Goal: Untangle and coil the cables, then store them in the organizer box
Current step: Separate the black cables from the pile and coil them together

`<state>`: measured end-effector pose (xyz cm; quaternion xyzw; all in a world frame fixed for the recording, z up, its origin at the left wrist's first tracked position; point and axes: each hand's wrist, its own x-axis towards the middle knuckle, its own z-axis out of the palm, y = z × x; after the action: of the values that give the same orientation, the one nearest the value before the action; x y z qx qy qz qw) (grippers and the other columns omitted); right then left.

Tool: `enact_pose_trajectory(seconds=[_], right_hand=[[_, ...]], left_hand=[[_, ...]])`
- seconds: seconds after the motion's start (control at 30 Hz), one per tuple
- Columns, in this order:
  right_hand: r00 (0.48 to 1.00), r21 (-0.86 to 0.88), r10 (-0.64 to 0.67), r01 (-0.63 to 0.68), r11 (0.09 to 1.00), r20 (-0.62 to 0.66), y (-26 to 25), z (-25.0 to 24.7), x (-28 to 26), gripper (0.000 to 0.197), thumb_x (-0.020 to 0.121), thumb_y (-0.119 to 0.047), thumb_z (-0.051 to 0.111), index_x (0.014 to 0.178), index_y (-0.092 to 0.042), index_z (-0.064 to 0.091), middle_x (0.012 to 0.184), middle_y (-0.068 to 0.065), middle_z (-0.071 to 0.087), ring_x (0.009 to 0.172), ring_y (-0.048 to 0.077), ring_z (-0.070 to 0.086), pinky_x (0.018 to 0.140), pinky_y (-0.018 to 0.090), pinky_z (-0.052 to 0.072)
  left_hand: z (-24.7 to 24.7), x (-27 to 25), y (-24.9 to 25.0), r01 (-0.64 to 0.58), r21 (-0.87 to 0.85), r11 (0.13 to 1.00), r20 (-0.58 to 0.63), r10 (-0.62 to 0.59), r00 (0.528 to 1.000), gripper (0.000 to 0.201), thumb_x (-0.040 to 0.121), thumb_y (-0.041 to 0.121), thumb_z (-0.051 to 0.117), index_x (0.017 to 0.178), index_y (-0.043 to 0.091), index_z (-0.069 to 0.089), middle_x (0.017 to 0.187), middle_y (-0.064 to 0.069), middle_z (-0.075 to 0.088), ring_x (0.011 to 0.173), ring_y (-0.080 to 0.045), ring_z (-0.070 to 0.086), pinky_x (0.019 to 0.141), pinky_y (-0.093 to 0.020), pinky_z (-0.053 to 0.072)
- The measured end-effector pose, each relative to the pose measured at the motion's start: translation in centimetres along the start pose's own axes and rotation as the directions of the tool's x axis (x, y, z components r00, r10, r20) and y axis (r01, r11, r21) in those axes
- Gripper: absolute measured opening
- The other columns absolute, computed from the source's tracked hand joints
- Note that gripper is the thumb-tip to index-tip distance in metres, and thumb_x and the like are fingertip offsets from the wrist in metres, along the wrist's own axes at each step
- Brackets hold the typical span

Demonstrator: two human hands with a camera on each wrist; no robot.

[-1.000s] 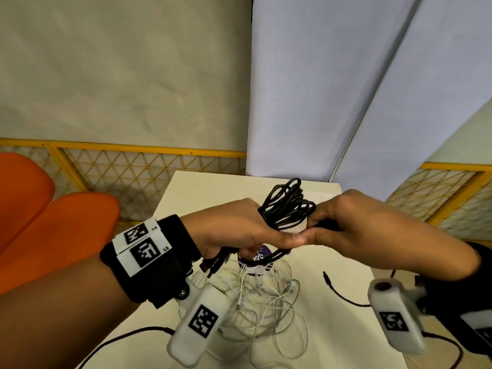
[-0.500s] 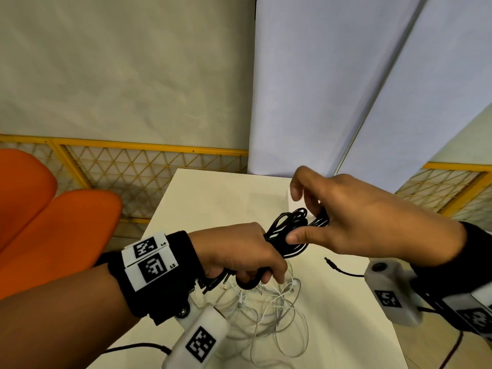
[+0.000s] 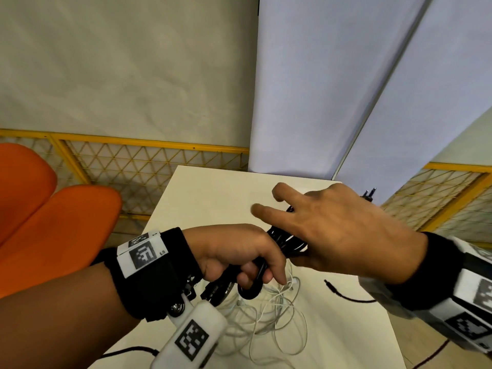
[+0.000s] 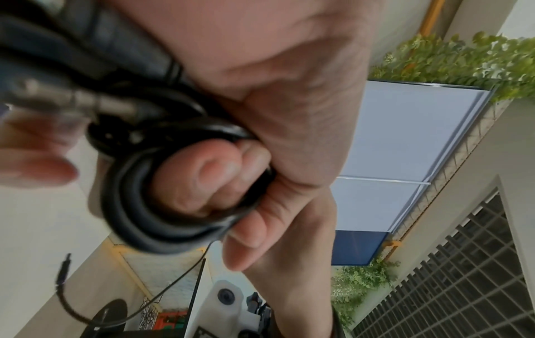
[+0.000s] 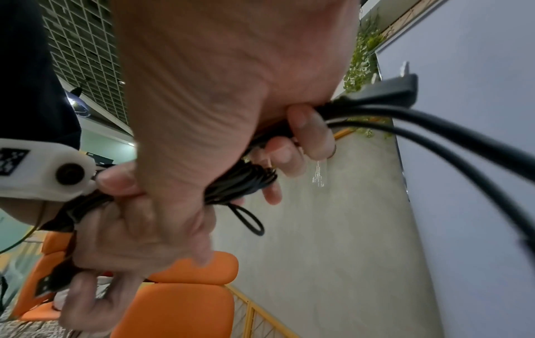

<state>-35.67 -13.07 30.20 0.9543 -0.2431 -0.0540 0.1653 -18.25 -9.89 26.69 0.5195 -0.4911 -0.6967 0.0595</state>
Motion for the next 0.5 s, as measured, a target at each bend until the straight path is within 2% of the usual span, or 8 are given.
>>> enact_pose_trajectory(seconds=[0.07, 0.1, 0.17, 0.27, 0.33, 0.4, 0.43, 0.5], right_hand=[[0.998, -0.007, -0.029, 0.029, 1.0, -0.048, 0.1, 0.3, 0.2, 0.031, 0.078, -0.047, 0.066, 0.096, -0.025, 0.052, 0.08, -0.003, 0.052, 0.045, 0.023, 0.05, 0.041, 0.027, 0.025], [0.997, -0.003, -0.041, 0.041, 0.999, -0.059, 0.3, 0.4, 0.3, 0.025, 0.079, -0.043, 0.065, 0.085, -0.024, 0.049, 0.07, -0.004, 0.049, 0.042, 0.024, 0.047, 0.041, 0.027, 0.022], [0.996, -0.004, -0.061, 0.061, 0.998, -0.062, 0.6, 0.7, 0.5, 0.024, 0.077, -0.036, 0.062, 0.075, -0.021, 0.044, 0.06, -0.003, 0.045, 0.039, 0.025, 0.044, 0.043, 0.026, 0.018], [0.995, -0.036, -0.077, 0.075, 0.997, -0.067, 1.0, 0.7, 0.6, 0.031, 0.074, -0.03, 0.062, 0.072, -0.02, 0.033, 0.053, -0.002, 0.043, 0.037, 0.025, 0.041, 0.043, 0.026, 0.018], [0.995, -0.06, -0.082, 0.079, 0.995, -0.059, 1.1, 0.7, 0.7, 0.028, 0.073, -0.028, 0.061, 0.069, -0.018, 0.035, 0.051, -0.002, 0.042, 0.037, 0.025, 0.039, 0.042, 0.026, 0.02], [0.994, -0.082, -0.088, 0.083, 0.993, -0.061, 1.4, 0.8, 0.8, 0.023, 0.074, -0.027, 0.057, 0.068, -0.017, 0.038, 0.05, -0.002, 0.042, 0.038, 0.025, 0.036, 0.043, 0.027, 0.019], [0.994, -0.087, -0.091, 0.085, 0.993, -0.065, 1.5, 0.9, 0.8, 0.021, 0.074, -0.027, 0.055, 0.067, -0.018, 0.037, 0.05, -0.001, 0.043, 0.038, 0.026, 0.036, 0.043, 0.027, 0.018], [0.992, -0.093, -0.102, 0.095, 0.991, -0.076, 1.8, 1.3, 0.8, 0.018, 0.074, -0.027, 0.049, 0.067, -0.018, 0.036, 0.051, -0.001, 0.044, 0.038, 0.026, 0.04, 0.044, 0.027, 0.017]], left_hand=[[0.0, -0.1, -0.1, -0.007, -0.014, 1.0, 0.041, 0.007, 0.999, 0.042, 0.085, -0.001, 0.058, 0.047, 0.013, 0.049, 0.035, 0.006, 0.04, 0.033, -0.007, 0.028, 0.044, -0.018, 0.023], [0.0, -0.1, -0.1, -0.011, -0.017, 1.0, 0.056, 0.012, 0.998, 0.039, 0.081, 0.002, 0.061, 0.045, 0.014, 0.05, 0.035, 0.006, 0.04, 0.033, -0.007, 0.028, 0.045, -0.019, 0.025], [0.2, -0.1, 0.0, -0.032, -0.004, 0.999, 0.06, 0.033, 0.998, 0.034, 0.074, 0.007, 0.066, 0.043, 0.017, 0.055, 0.038, 0.005, 0.043, 0.037, -0.008, 0.031, 0.048, -0.019, 0.03], [0.3, 0.3, -0.3, -0.096, 0.02, 0.995, 0.01, 0.096, 0.995, 0.038, 0.079, 0.002, 0.072, 0.047, 0.019, 0.06, 0.053, 0.002, 0.055, 0.045, -0.006, 0.042, 0.054, -0.018, 0.036], [0.4, 0.3, -0.4, -0.156, -0.009, 0.988, 0.028, 0.156, 0.987, 0.02, 0.074, 0.002, 0.075, 0.062, 0.014, 0.064, 0.068, -0.002, 0.062, 0.06, -0.009, 0.057, 0.063, -0.022, 0.044], [0.3, 0.2, -0.5, -0.193, -0.072, 0.979, 0.098, 0.2, 0.975, 0.011, 0.078, 0.002, 0.072, 0.073, 0.007, 0.064, 0.078, -0.007, 0.068, 0.075, -0.02, 0.067, 0.074, -0.029, 0.053], [0.2, 0.2, -0.6, -0.19, -0.111, 0.975, 0.14, 0.205, 0.969, 0.014, 0.084, 0.0, 0.068, 0.072, 0.005, 0.062, 0.077, -0.01, 0.07, 0.076, -0.026, 0.07, 0.075, -0.032, 0.056], [0.3, 0.1, -0.8, -0.18, -0.142, 0.973, 0.175, 0.203, 0.963, 0.021, 0.093, 0.002, 0.062, 0.072, 0.004, 0.056, 0.068, -0.012, 0.069, 0.066, -0.029, 0.071, 0.067, -0.035, 0.059]])
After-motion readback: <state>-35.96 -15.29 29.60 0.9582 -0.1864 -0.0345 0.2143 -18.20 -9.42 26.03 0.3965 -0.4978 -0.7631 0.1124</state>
